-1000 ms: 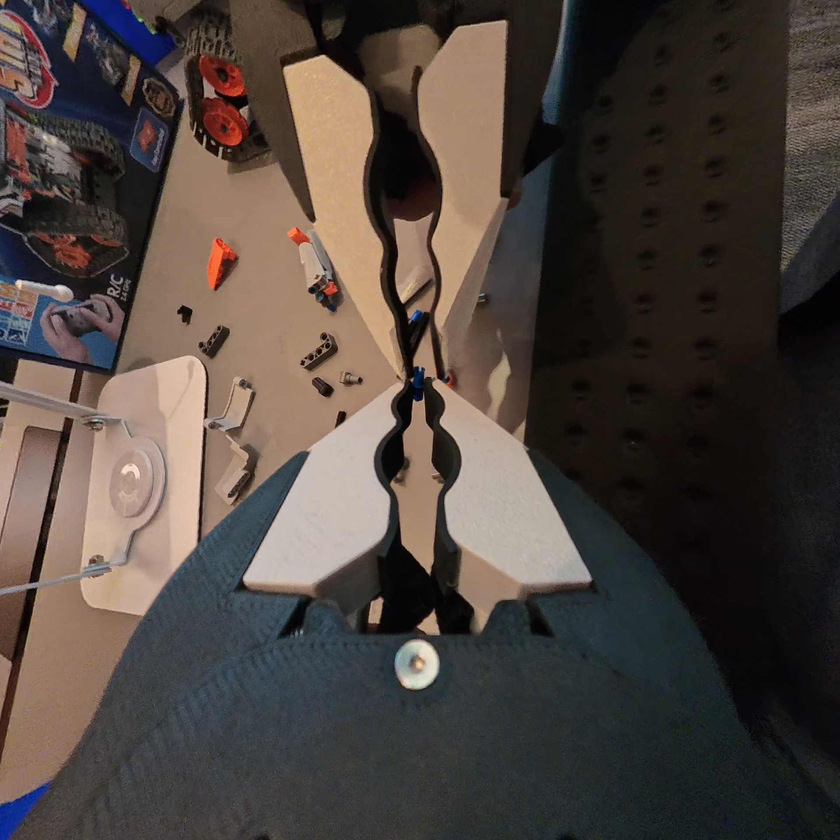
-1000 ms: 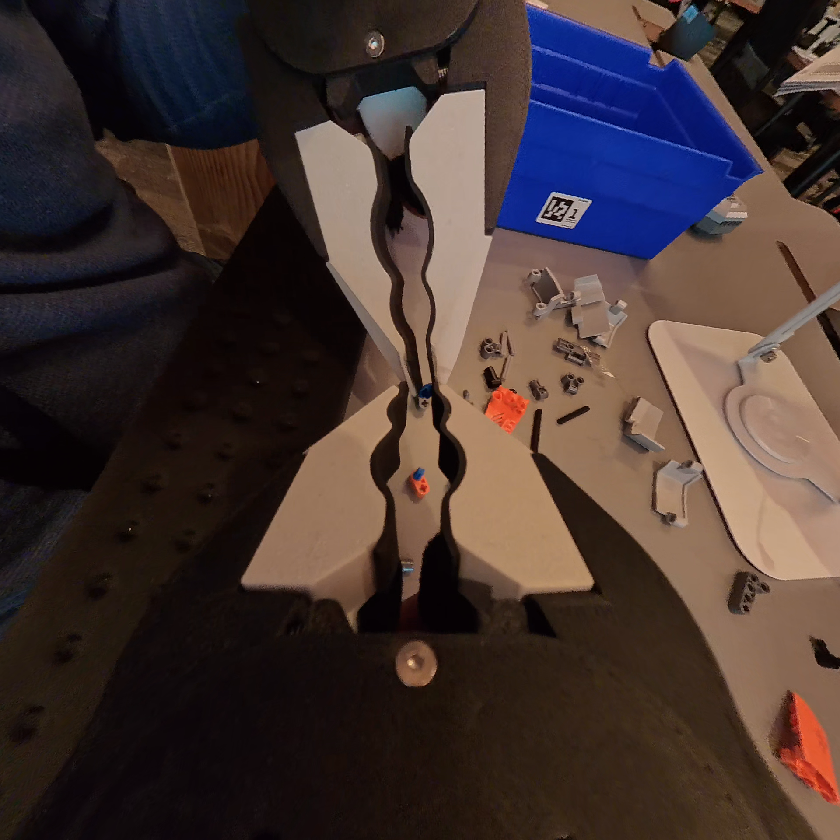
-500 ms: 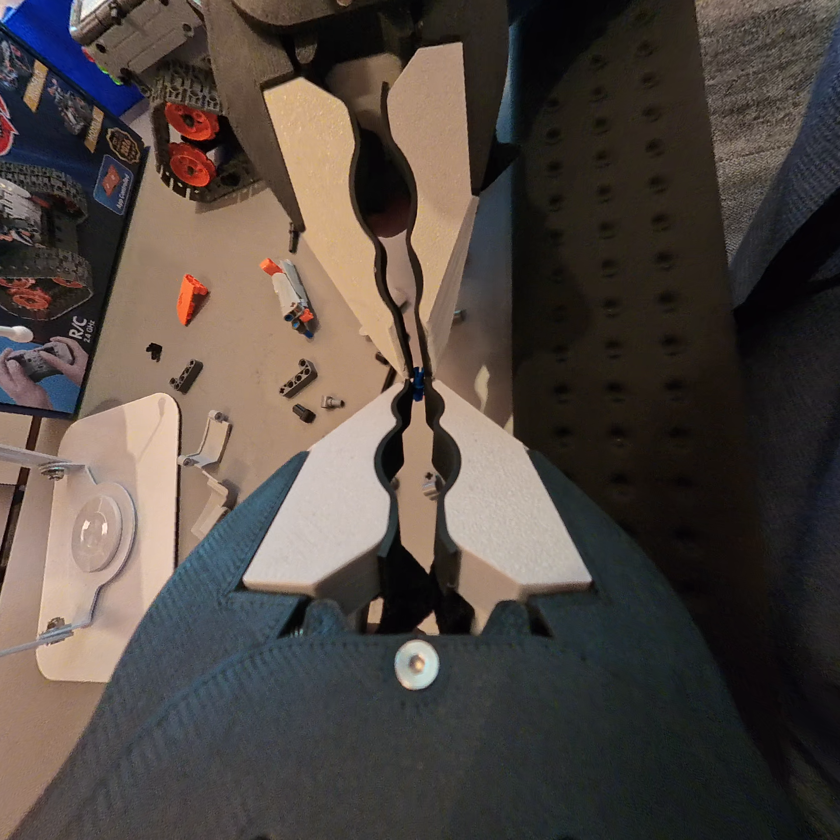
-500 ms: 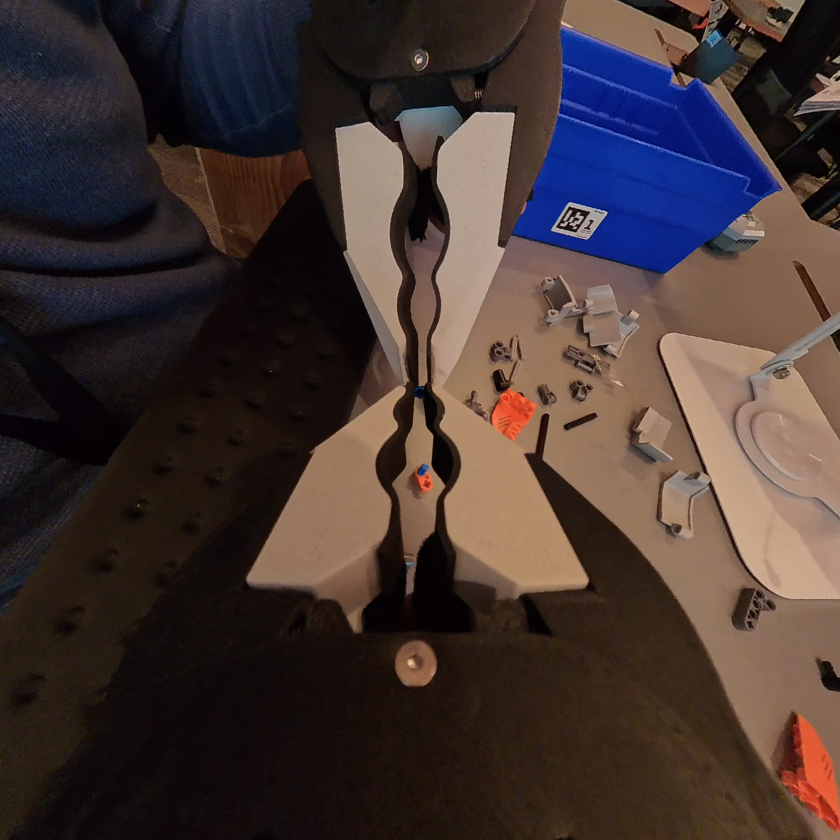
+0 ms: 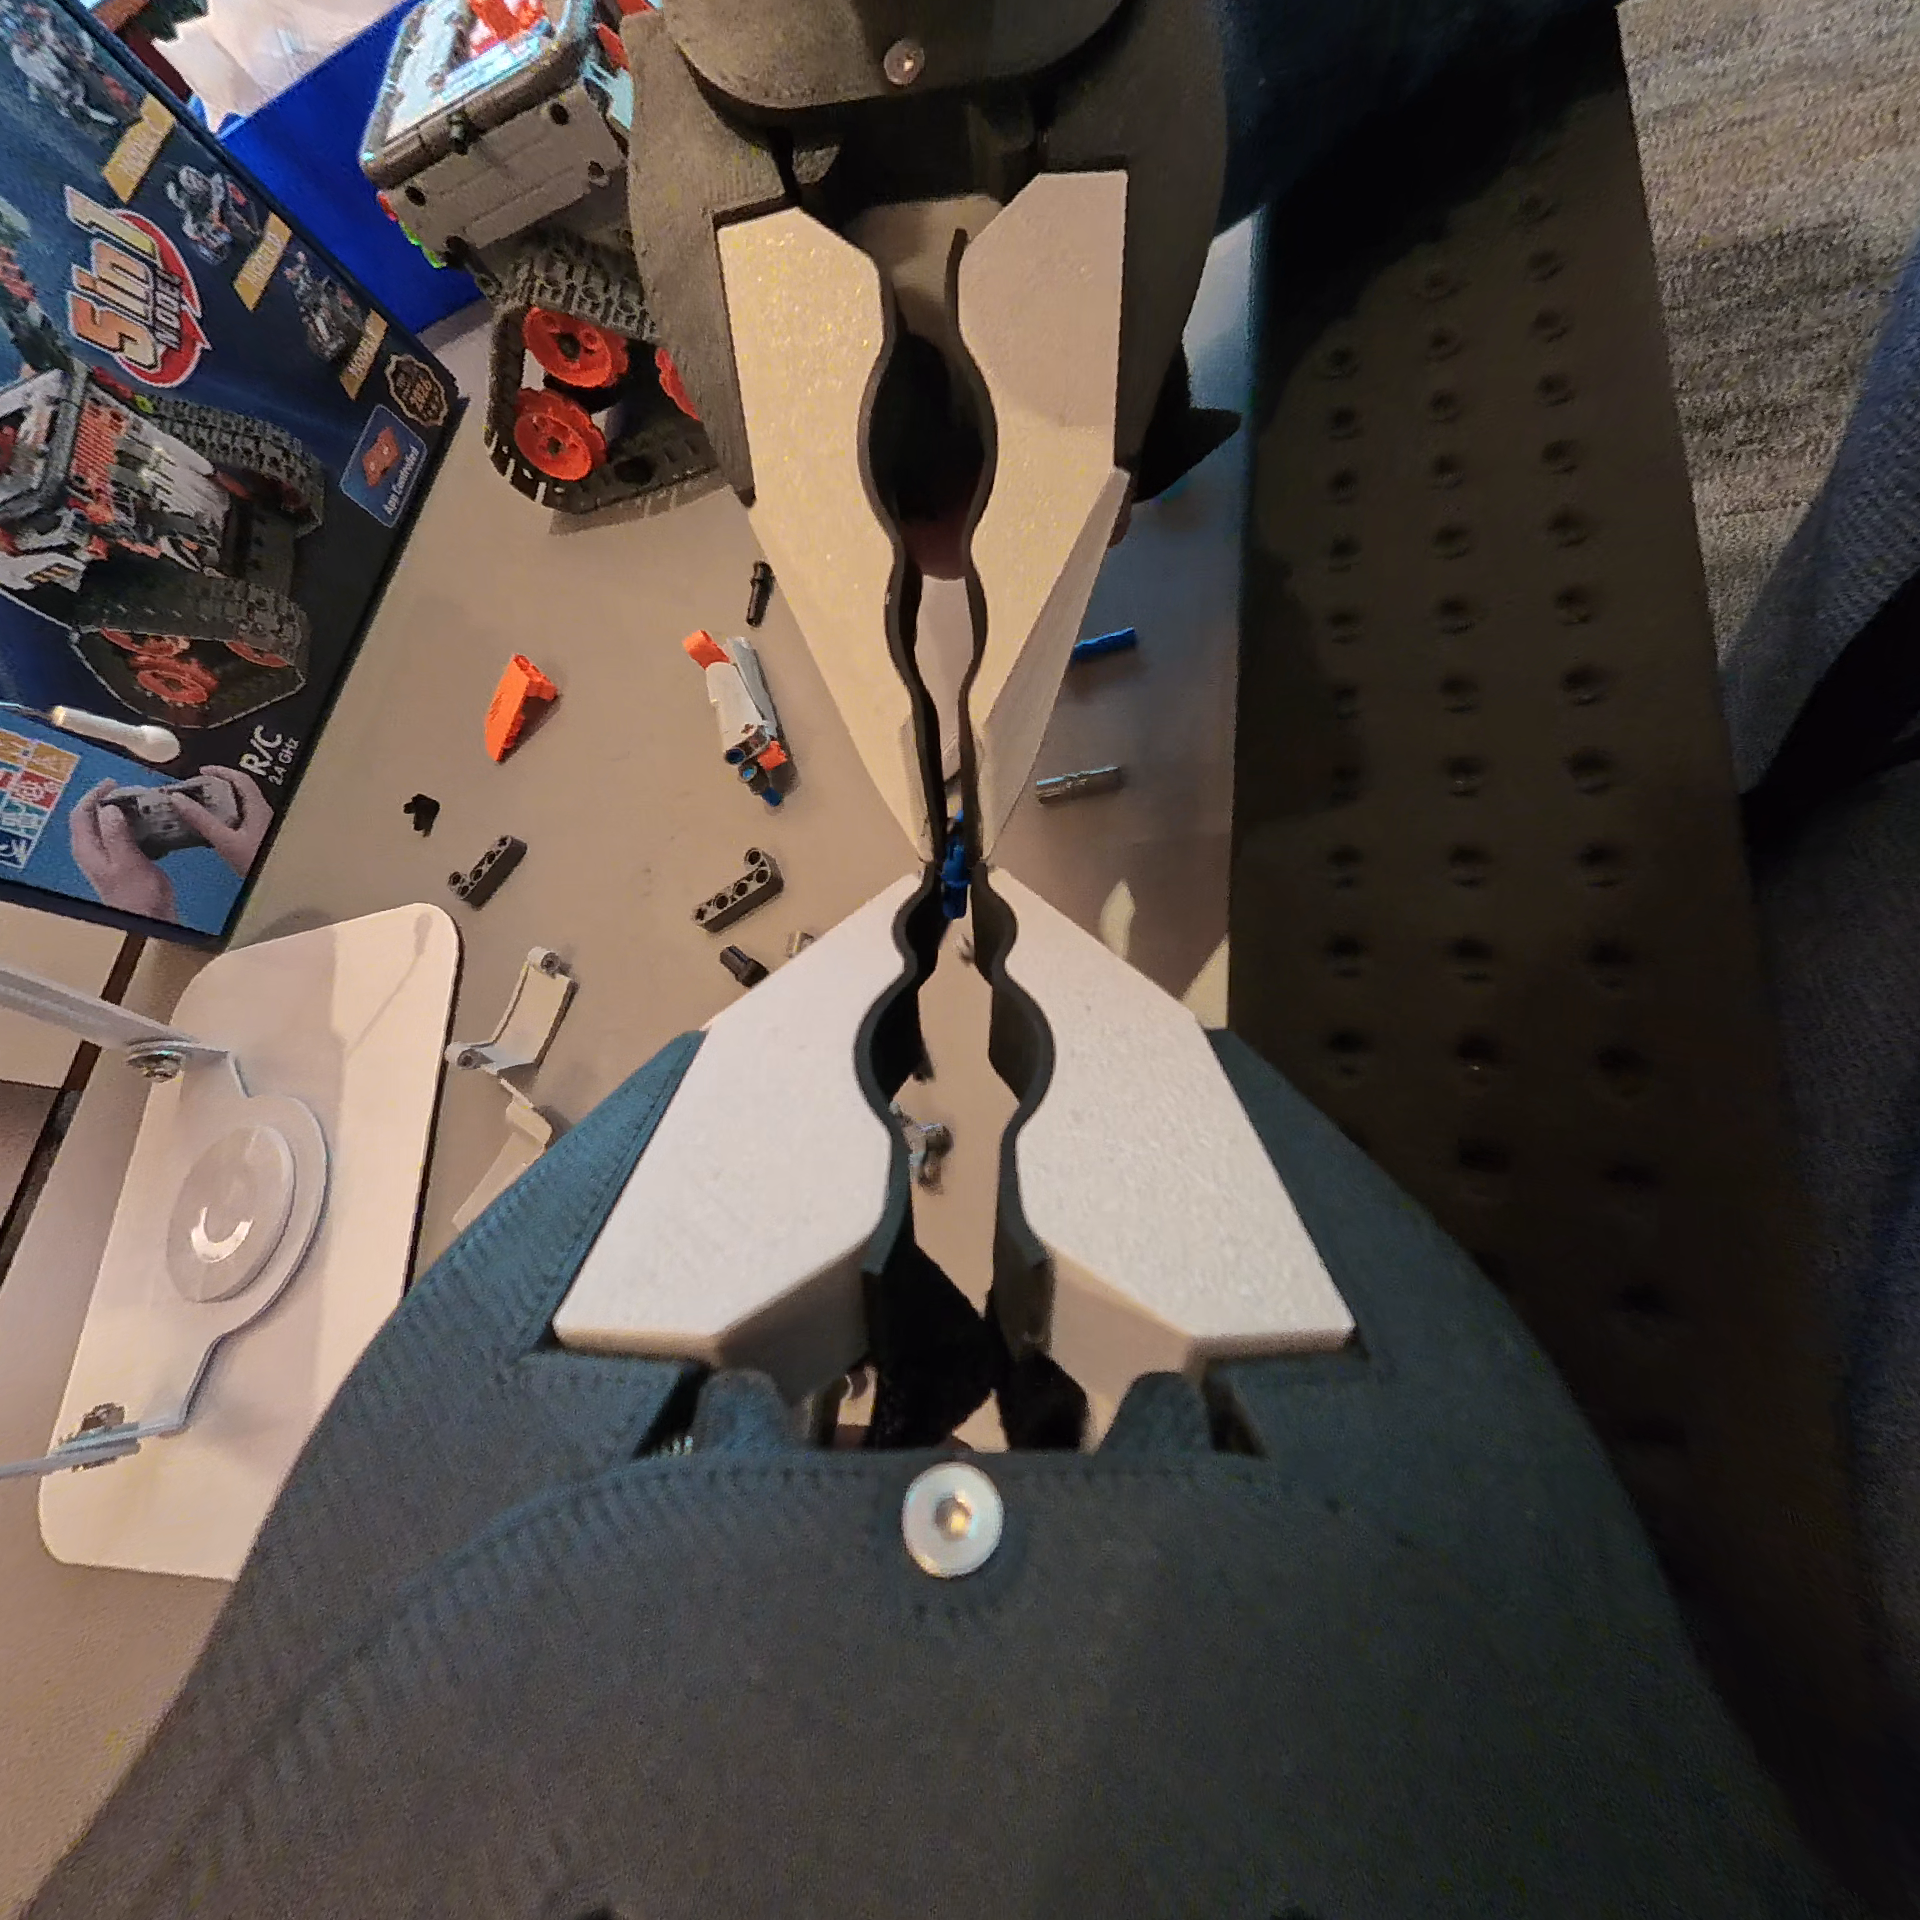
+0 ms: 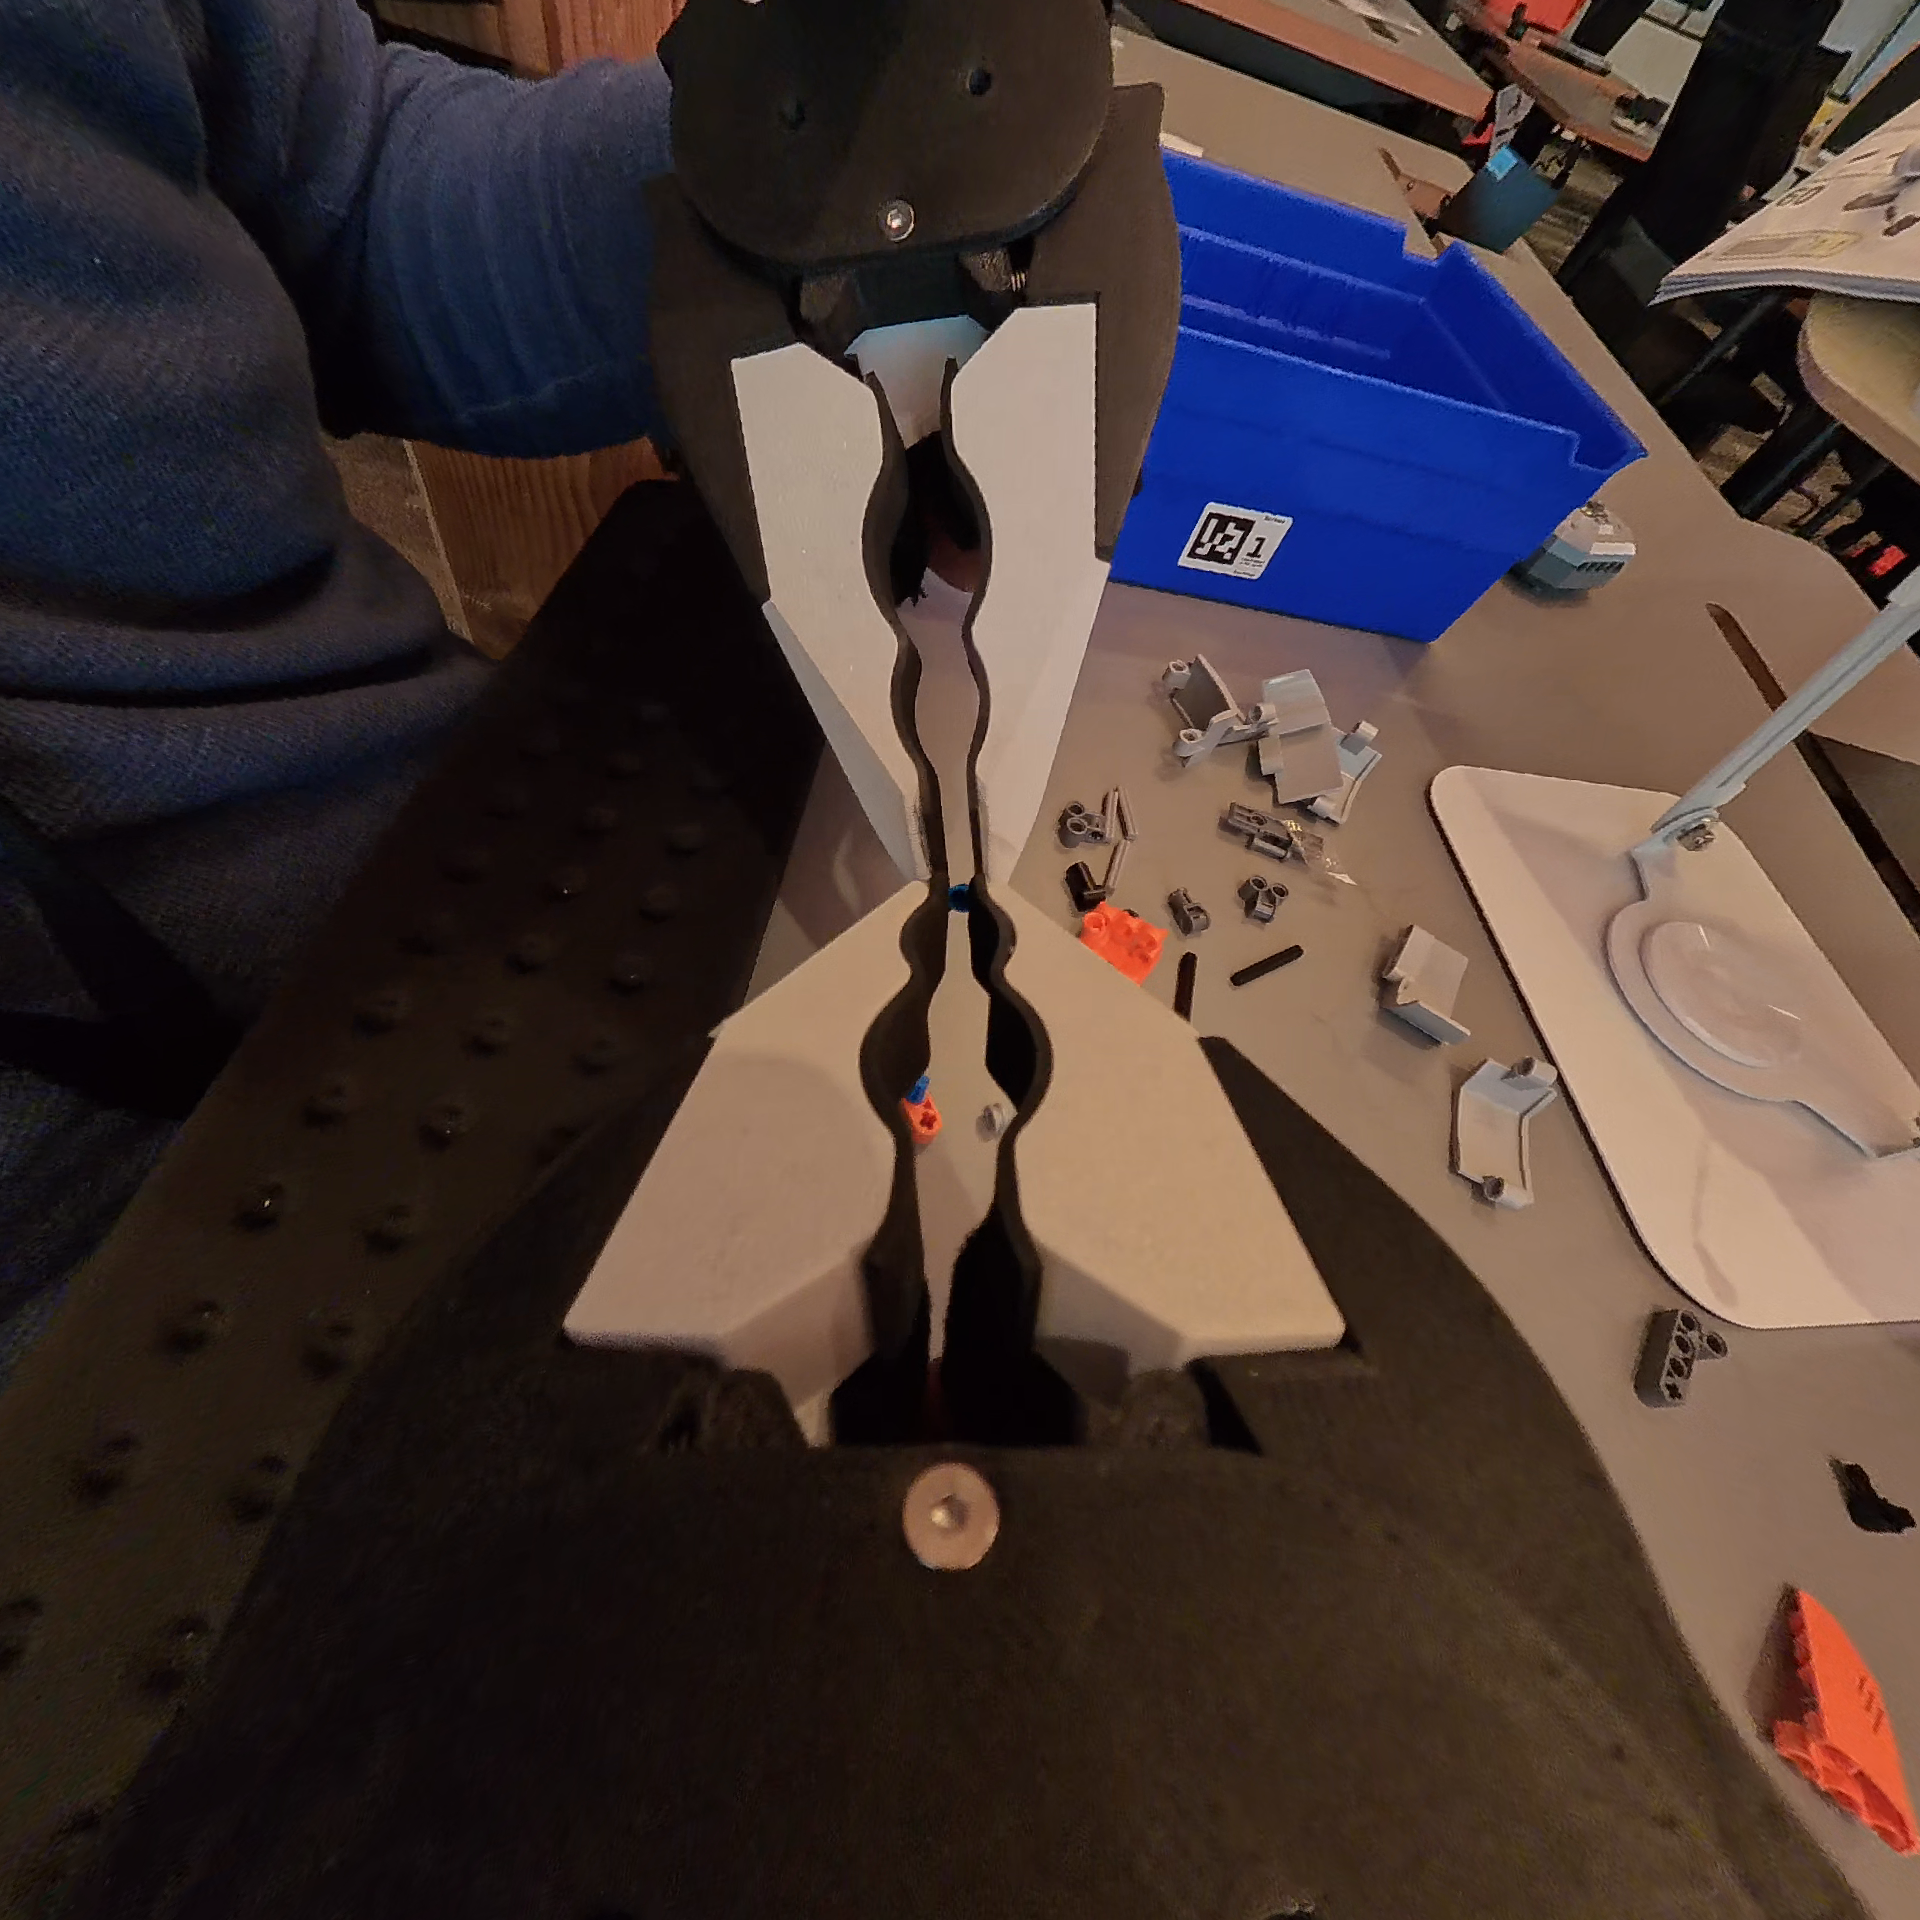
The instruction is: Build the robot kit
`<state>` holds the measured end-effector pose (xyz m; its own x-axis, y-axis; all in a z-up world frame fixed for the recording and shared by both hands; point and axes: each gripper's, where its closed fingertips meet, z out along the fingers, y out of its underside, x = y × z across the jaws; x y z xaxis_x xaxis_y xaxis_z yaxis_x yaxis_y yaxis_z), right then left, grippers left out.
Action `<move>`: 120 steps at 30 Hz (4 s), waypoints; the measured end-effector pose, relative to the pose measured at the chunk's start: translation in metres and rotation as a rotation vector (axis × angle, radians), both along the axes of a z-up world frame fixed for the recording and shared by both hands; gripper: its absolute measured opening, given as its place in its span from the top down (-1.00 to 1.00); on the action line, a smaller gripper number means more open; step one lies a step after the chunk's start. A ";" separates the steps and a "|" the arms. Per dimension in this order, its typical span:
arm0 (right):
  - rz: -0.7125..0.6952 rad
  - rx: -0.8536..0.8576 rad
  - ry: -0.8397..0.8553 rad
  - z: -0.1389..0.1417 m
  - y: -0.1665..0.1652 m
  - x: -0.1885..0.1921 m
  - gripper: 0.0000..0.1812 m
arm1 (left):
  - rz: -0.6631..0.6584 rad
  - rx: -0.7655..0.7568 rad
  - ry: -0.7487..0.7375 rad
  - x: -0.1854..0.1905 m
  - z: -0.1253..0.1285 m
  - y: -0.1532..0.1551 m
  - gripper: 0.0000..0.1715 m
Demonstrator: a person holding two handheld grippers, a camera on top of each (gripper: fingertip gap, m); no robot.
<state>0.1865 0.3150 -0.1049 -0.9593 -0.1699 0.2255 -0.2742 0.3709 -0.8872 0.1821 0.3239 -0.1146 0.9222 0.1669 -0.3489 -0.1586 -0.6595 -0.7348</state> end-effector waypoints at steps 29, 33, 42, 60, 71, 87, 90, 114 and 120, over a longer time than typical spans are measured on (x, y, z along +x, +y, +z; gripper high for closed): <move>-0.039 -0.049 -0.037 0.008 0.004 -0.012 0.98 | 0.157 -0.145 -0.146 -0.001 -0.041 -0.049 0.81; -0.034 -0.023 -0.027 0.001 0.003 -0.011 0.98 | 0.163 -0.184 -0.180 0.001 -0.054 -0.050 0.78; -0.015 0.037 -0.044 -0.015 0.000 -0.008 0.98 | 0.147 -0.233 -0.189 0.003 -0.075 -0.043 0.93; 0.076 0.295 0.004 -0.064 -0.014 0.000 0.98 | 0.094 -0.135 -0.128 0.002 -0.074 -0.024 0.92; 0.120 0.309 0.038 -0.065 -0.013 0.002 0.98 | 0.068 -0.116 -0.158 0.001 -0.074 -0.023 0.92; 0.301 0.446 0.171 -0.068 -0.012 0.005 0.98 | -0.050 -0.153 -0.192 0.004 -0.075 -0.022 0.92; 0.315 0.455 0.152 -0.067 -0.013 0.005 0.99 | -0.050 -0.155 -0.187 0.004 -0.075 -0.022 0.92; 0.336 0.438 0.184 -0.070 -0.013 0.005 0.99 | -0.053 -0.125 -0.218 0.004 -0.075 -0.021 0.92; 0.342 0.439 0.181 -0.073 -0.014 0.004 0.99 | -0.055 -0.116 -0.222 0.004 -0.075 -0.021 0.92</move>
<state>0.1910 0.3010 -0.1776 -0.7864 -0.5774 0.2193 -0.5760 0.5573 -0.5981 0.1862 0.3029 -0.1894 0.9850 0.0846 -0.1503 -0.0398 -0.7363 -0.6755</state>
